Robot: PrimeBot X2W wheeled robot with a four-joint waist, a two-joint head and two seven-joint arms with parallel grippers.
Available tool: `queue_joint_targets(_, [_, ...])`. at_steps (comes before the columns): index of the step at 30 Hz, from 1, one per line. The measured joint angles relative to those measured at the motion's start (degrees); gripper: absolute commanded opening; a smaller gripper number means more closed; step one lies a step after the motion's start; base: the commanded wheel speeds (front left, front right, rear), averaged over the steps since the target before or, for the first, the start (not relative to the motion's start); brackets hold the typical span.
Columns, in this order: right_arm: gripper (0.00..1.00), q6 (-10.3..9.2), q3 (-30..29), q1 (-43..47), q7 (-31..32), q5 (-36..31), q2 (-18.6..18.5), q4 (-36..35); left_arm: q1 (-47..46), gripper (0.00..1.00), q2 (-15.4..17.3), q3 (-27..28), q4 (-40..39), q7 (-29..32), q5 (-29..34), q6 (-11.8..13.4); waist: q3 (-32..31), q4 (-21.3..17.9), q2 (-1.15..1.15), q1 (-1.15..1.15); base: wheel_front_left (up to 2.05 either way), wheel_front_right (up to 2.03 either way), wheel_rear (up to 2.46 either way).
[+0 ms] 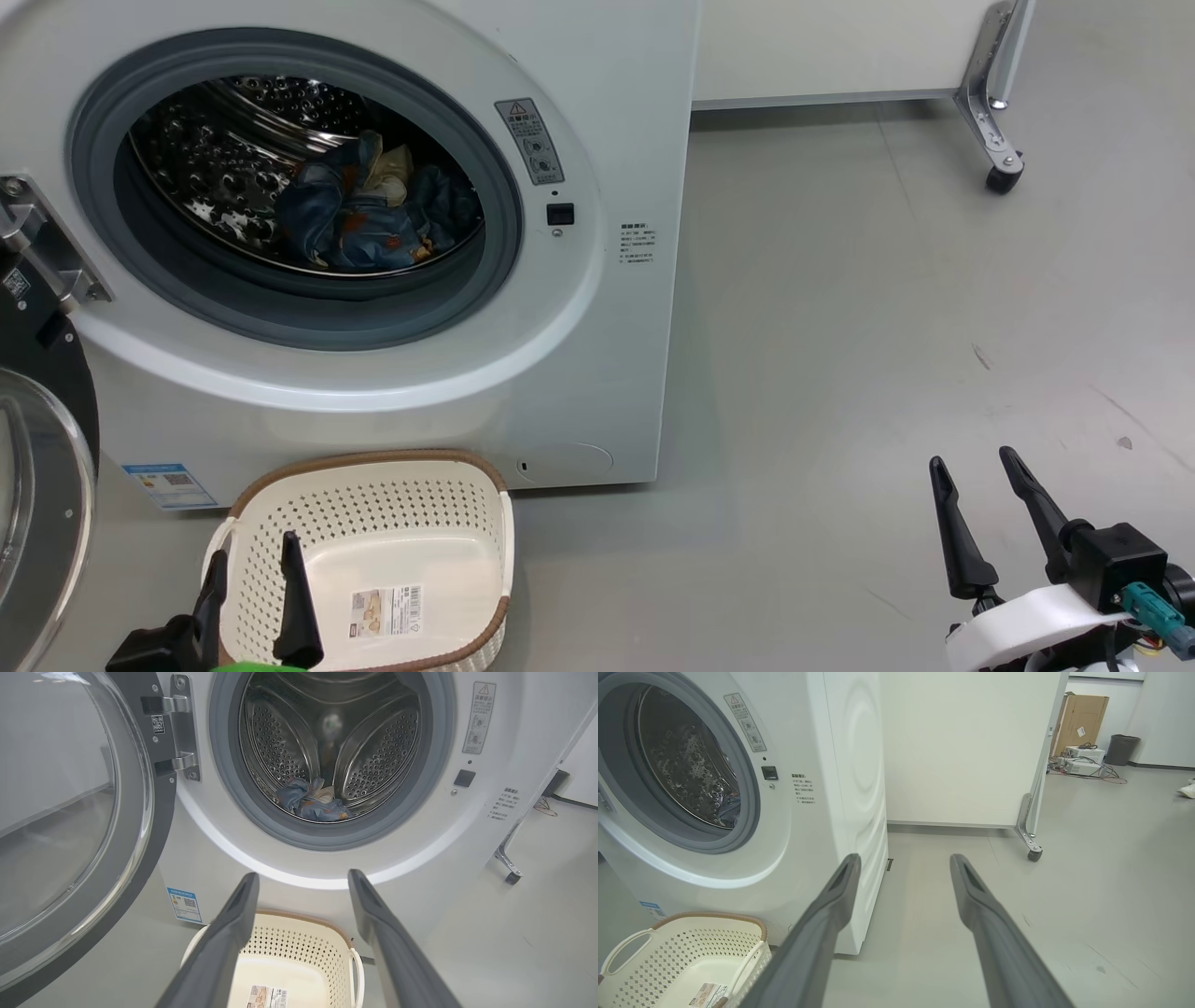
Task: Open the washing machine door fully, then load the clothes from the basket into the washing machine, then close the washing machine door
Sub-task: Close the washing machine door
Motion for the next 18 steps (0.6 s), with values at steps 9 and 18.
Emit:
queue_joint_targets(9, [1.0, 0.0, -0.12, 0.01, 0.0, 0.0, -0.01, 0.0, 0.4, 1.0, 0.01, 0.07, -0.21, 0.0, 0.0, 0.0, 0.33, -0.04, 0.0, 0.0, -0.6, 1.11, -0.52])
queue_joint_targets(18, [1.0, 0.0, -0.18, 0.02, 0.0, 0.0, 0.04, -0.01, 0.42, 1.0, 0.01, 0.1, -0.34, 0.0, 0.0, 0.0, 0.71, -0.04, 0.0, 0.0, -0.43, 0.53, -0.1])
